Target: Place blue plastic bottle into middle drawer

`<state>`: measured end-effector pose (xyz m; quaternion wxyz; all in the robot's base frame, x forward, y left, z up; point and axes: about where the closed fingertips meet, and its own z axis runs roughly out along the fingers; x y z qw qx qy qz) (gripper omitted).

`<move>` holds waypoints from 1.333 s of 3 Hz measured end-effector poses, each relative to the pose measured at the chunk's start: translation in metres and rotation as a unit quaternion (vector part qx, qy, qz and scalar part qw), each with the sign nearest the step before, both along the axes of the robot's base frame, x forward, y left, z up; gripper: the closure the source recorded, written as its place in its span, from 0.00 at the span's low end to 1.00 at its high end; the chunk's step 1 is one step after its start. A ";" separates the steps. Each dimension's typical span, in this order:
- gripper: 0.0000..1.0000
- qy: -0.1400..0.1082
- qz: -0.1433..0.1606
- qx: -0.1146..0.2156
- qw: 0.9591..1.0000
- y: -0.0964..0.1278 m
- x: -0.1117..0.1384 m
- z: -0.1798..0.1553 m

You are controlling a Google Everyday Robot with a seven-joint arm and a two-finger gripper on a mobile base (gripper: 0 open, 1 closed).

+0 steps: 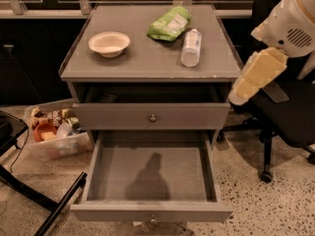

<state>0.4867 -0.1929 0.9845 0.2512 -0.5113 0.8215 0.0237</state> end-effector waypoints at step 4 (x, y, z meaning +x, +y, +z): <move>0.00 -0.028 -0.154 0.106 0.982 0.037 0.067 0.004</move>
Offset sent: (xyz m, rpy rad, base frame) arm 0.1125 0.0430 -0.0055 0.2901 -0.0900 -0.4714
